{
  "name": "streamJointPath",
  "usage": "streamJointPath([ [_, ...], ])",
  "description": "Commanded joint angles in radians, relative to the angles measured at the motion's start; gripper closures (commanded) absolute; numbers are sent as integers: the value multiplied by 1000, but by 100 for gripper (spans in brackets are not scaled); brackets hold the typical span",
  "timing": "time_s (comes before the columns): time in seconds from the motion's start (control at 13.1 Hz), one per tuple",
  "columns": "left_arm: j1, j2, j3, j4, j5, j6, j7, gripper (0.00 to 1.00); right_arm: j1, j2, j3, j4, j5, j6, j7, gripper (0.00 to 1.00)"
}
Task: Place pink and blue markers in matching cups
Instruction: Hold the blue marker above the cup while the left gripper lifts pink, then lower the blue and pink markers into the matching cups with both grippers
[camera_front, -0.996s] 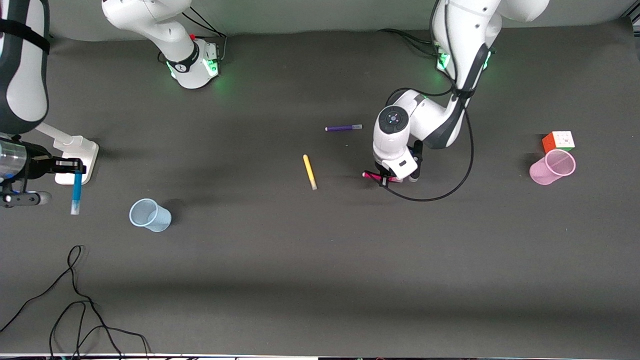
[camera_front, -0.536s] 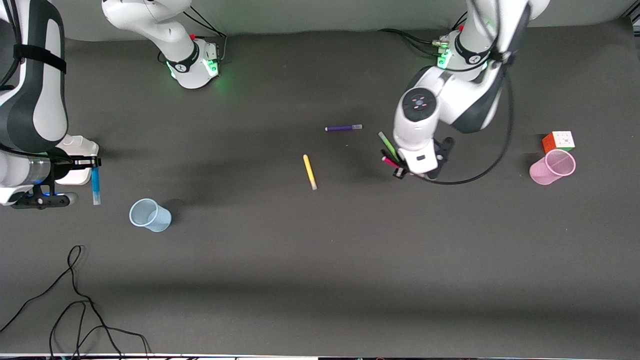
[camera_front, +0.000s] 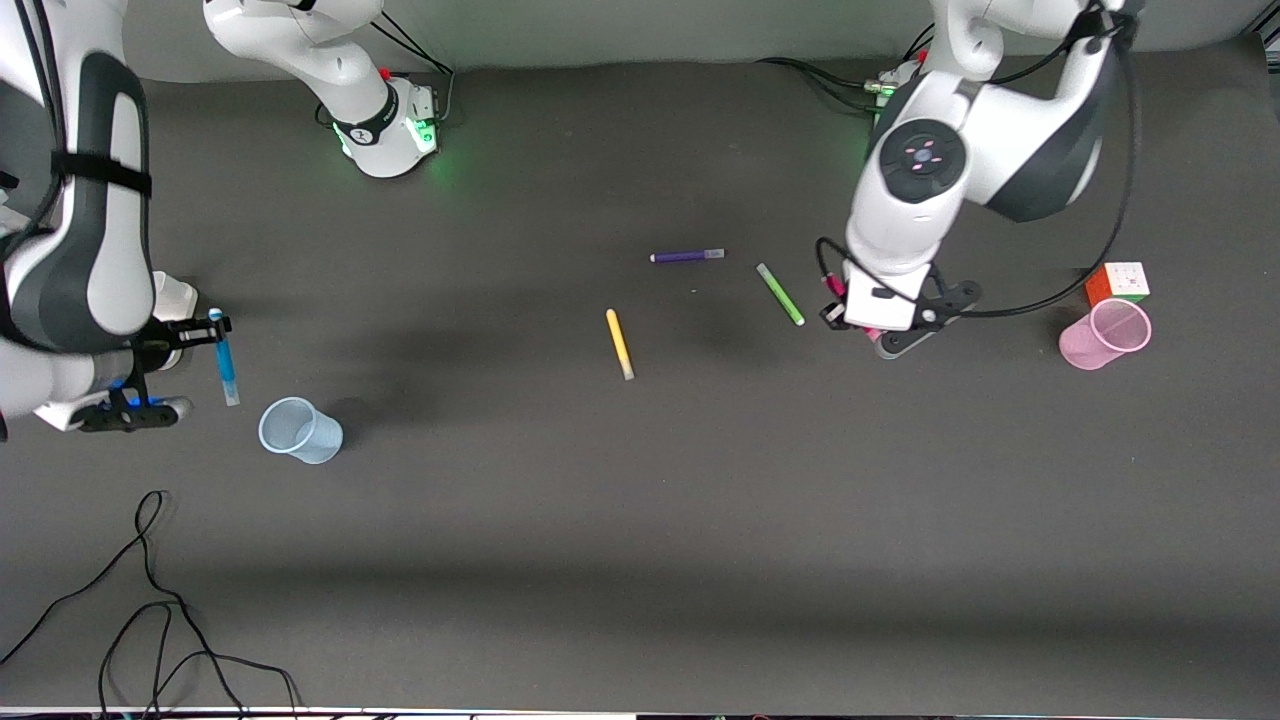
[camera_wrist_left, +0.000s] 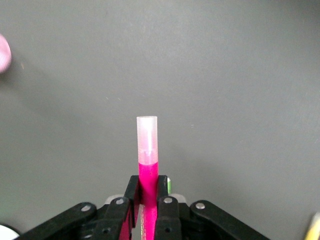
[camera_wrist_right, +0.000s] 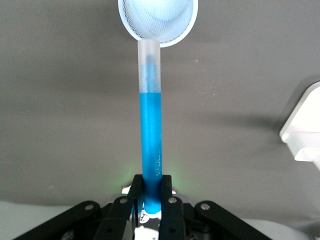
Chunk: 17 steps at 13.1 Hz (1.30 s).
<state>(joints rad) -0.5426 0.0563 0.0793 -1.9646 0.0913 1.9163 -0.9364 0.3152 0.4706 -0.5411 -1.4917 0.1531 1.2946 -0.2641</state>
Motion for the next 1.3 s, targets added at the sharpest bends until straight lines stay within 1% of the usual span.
streamJointPath([
  [0.0,48,-35,-3,53,34,-118,288,100,-62,163,7,183,83,-107,-37,100],
  [0.15,67,-38,-4,87,105,-186,445,100,-73,219,9,218,115,-116,-37,100],
  [0.23,69,-50,-3,89,107,-192,477,100,-77,244,12,228,143,-116,-43,100],
  [0.38,117,-73,-6,81,107,-194,543,100,-82,293,13,243,180,-116,-43,100],
  [0.46,137,-85,-3,79,107,-195,623,100,-96,312,15,245,197,-116,-49,100],
  [0.54,192,-104,-4,75,97,-195,710,100,-110,330,18,248,212,-116,-53,100],
  [0.69,261,-136,-4,64,94,-198,865,100,-139,342,32,246,214,-116,-66,100],
  [0.92,360,-186,-4,12,57,-181,945,100,-145,348,32,245,212,-116,-70,100],
  [1.23,505,-202,-4,-52,57,-125,1180,100,-145,381,35,249,214,-116,-69,100],
])
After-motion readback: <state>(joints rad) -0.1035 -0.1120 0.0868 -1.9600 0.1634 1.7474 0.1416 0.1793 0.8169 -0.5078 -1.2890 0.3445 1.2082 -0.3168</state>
